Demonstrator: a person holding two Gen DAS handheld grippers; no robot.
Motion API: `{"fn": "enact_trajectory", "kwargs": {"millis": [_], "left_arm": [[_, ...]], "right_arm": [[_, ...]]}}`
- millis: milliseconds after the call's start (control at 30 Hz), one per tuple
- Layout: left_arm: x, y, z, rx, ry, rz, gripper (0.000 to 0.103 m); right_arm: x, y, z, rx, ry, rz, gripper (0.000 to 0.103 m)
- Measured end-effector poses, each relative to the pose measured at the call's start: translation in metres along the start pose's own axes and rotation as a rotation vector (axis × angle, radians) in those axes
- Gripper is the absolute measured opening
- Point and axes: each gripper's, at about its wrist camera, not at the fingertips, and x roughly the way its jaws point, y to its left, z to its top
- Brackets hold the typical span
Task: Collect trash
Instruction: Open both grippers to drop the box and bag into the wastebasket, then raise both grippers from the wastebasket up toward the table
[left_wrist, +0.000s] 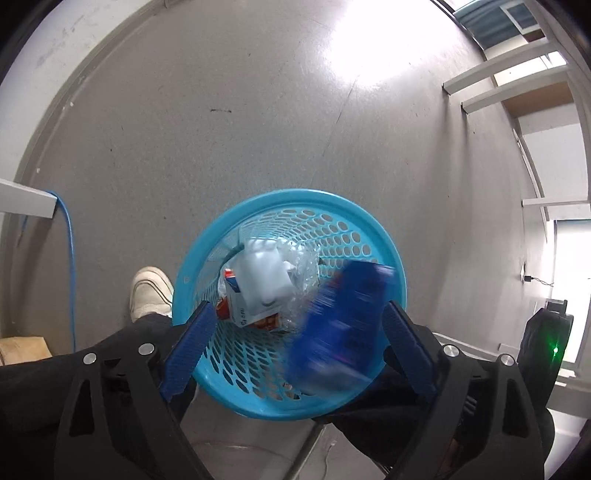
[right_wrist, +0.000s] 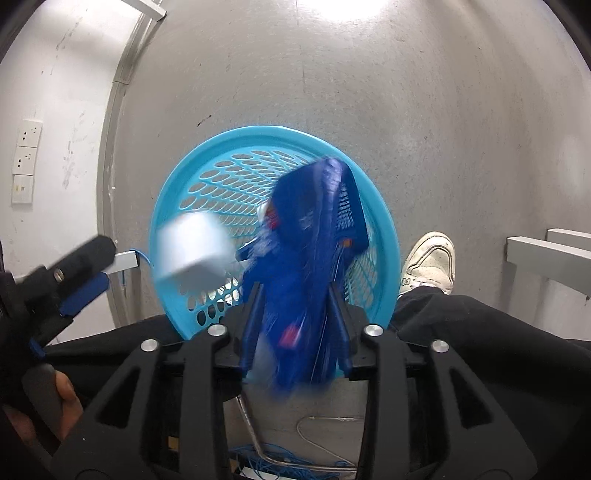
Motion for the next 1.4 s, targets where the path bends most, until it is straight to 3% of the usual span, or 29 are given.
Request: {"fn": "enact_trajectory", "kwargs": {"millis": [233, 533, 900, 1400], "left_arm": [[-0.006, -0.008, -0.001, 0.047, -0.015, 0.092, 0.089], [-0.029, -0.006, -0.017, 0.115, -0.055, 0.222, 0.089], [-0.073, -0.016, -0.045, 0.191, -0.193, 0.241, 0.091], [-0.133, -0.018, -0.095, 0.236, -0.403, 0.158, 0.097]], "right_arm": [[0.000, 0.011, -0.005, -0.060, 0.004, -0.062, 0.034], [-0.017, 0.032, -0.031, -0.191, -0.010, -0.192, 0.042], [-0.072, 0.045, -0.059, -0.270, -0.134, -0.188, 0.051], [-0.160, 0.045, -0.114, -0.325, -0.338, -0.137, 0.081]]}}
